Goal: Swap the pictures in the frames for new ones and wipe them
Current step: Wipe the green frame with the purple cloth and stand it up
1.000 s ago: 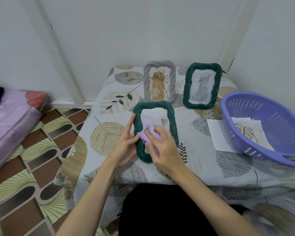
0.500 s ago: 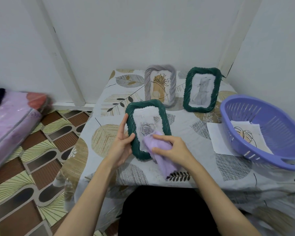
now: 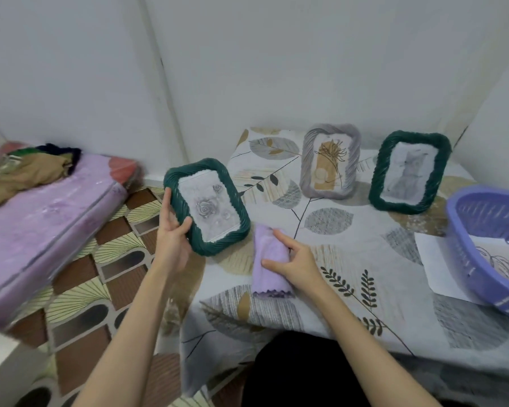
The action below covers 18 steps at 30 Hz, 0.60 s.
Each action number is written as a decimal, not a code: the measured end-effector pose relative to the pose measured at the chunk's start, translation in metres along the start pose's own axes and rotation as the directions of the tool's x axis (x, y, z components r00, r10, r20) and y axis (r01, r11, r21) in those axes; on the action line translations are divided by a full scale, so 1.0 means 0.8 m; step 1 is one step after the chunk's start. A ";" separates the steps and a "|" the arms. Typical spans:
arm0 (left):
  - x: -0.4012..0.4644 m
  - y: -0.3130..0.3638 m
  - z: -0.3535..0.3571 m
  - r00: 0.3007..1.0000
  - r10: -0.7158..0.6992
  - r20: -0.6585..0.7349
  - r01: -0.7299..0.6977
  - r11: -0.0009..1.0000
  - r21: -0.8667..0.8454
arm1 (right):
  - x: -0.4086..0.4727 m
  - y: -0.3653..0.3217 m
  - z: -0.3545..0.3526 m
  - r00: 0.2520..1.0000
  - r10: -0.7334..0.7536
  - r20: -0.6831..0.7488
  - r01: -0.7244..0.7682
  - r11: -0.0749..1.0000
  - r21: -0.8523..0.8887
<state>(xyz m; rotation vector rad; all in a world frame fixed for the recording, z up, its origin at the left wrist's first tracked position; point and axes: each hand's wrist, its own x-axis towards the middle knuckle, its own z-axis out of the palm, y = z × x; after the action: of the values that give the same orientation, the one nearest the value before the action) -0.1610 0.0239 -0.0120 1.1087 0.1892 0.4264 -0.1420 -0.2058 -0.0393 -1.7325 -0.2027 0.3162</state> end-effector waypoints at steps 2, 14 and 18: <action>0.004 0.011 -0.008 1.000 0.012 -0.023 -0.013 0.999 -0.030 | 0.010 0.000 0.013 0.999 -0.036 -0.006 0.035 0.986 -0.166; 0.019 0.017 0.035 0.985 -0.029 0.168 0.036 0.999 -0.040 | 0.029 0.023 -0.002 0.992 -0.126 0.023 0.083 0.498 -0.863; 0.011 0.017 0.044 0.970 -0.094 0.223 0.096 0.995 0.003 | 0.026 -0.003 -0.028 0.968 -0.202 -0.148 0.109 0.873 -0.476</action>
<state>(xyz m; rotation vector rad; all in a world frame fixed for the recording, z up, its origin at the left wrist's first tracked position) -0.1440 0.0038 0.0163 1.1255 0.0423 0.2143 -0.1149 -0.2200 -0.0353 -2.1941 -0.2922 -0.0309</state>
